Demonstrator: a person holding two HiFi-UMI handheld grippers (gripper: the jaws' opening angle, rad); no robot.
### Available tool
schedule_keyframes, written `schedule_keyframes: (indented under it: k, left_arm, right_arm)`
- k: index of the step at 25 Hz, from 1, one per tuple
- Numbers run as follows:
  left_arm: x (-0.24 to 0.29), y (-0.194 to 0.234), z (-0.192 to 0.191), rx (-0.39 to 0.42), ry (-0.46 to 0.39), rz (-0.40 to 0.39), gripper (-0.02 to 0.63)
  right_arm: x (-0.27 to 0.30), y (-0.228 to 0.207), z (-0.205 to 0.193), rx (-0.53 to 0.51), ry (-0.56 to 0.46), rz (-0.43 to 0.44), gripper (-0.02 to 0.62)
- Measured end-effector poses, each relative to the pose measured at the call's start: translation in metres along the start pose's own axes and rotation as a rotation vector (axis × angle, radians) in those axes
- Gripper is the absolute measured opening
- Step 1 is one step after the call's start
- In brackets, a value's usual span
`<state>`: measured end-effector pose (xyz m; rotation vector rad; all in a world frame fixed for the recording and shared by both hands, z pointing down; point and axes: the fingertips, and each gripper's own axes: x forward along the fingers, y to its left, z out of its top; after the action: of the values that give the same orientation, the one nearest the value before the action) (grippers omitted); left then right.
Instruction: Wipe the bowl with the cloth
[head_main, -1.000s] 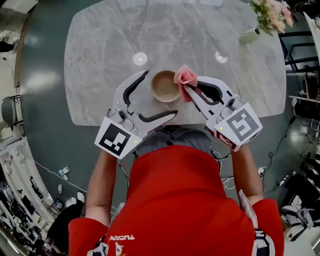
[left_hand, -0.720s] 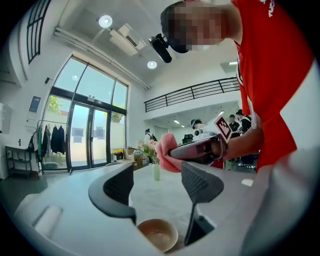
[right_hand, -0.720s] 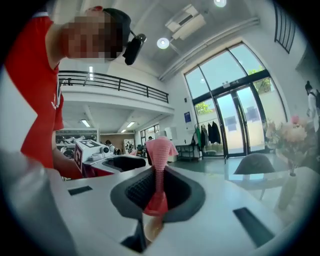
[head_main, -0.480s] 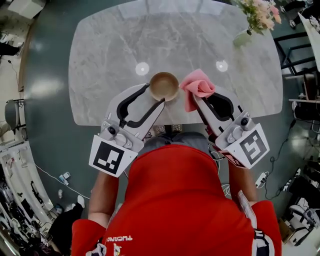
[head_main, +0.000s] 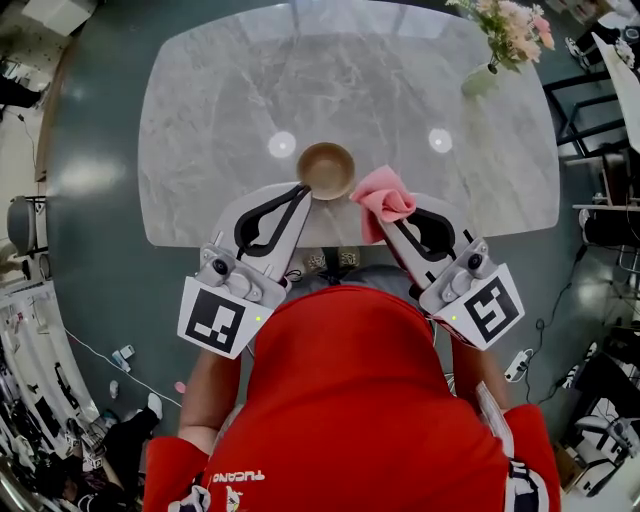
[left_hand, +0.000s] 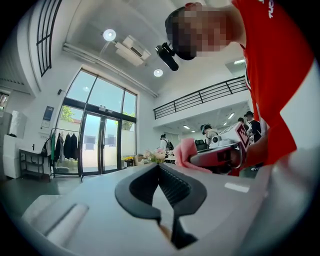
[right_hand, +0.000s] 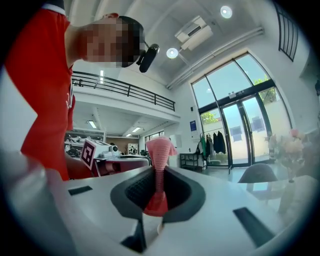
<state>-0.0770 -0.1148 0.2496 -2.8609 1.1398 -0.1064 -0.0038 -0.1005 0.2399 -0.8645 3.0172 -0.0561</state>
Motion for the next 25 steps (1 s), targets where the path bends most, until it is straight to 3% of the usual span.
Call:
schedule_keyframes:
  k: [9, 25]
  left_arm:
    - [0.001, -0.013, -0.006, -0.023, 0.004, -0.015, 0.005]
    - [0.005, -0.02, -0.01, -0.027, 0.029, -0.048, 0.005]
  right_arm:
    - [-0.006, 0.001, 0.0, 0.055, -0.018, 0.039, 0.021]
    - [-0.002, 0.008, -0.003, 0.019, 0.012, 0.074, 0.021]
